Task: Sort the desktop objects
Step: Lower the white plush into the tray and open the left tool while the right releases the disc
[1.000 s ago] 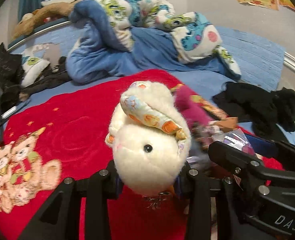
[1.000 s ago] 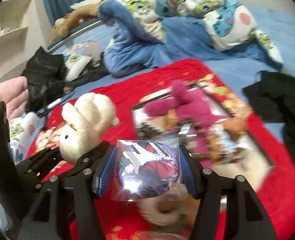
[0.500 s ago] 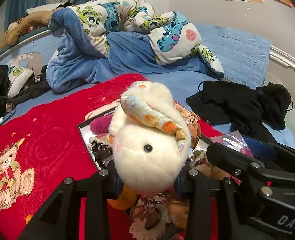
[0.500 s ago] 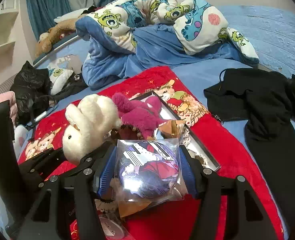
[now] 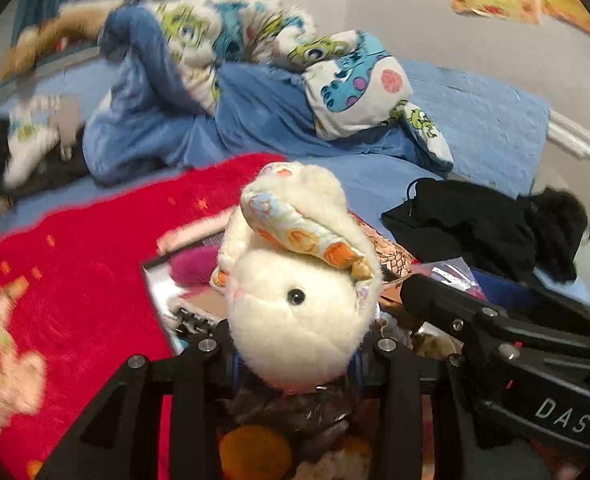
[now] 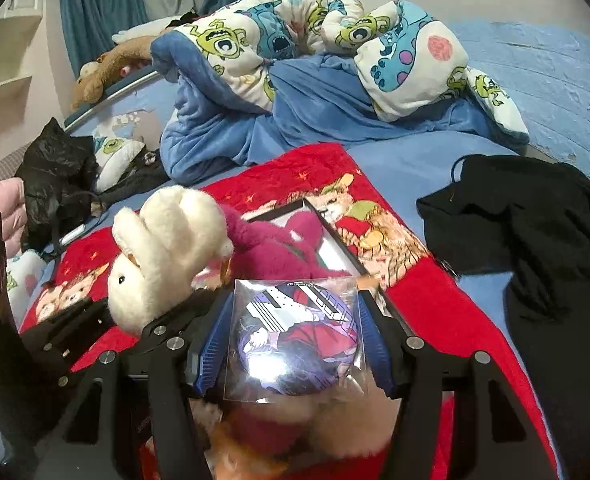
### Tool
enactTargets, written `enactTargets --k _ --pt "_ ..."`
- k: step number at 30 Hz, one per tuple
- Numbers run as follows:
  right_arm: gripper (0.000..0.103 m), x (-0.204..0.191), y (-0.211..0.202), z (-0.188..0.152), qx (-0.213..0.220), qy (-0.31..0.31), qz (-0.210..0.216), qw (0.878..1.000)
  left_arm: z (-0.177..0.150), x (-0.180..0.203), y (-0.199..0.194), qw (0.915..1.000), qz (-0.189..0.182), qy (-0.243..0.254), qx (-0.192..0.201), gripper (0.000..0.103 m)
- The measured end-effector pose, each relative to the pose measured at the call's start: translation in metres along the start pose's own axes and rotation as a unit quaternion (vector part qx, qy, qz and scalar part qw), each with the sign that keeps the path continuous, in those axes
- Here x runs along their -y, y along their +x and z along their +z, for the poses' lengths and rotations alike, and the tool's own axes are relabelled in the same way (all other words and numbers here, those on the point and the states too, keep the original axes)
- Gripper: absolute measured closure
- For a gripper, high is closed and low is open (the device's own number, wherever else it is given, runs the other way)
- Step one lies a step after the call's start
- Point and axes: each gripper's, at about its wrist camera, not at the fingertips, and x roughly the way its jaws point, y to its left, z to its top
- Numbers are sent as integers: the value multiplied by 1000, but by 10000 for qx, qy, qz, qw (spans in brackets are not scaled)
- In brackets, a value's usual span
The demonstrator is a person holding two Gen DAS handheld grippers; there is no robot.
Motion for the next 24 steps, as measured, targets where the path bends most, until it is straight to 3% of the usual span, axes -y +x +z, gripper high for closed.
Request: enactTargets --k 2,12,17,24 --pt "44 2 9 3 21 12 5 10000 -3 1 12 10000 -38 54 -68 64" --pt "44 6 49 -10 -144 -163 -140 9997 -17 20 34 9965 481 690 -36 62" --pt "44 21 62 -17 -270 94 -97 9995 -22 23 38 9932 683 936 -59 62" --pt "44 30 66 -20 -332 231 3 9992 -23 21 38 9938 657 896 -66 62"
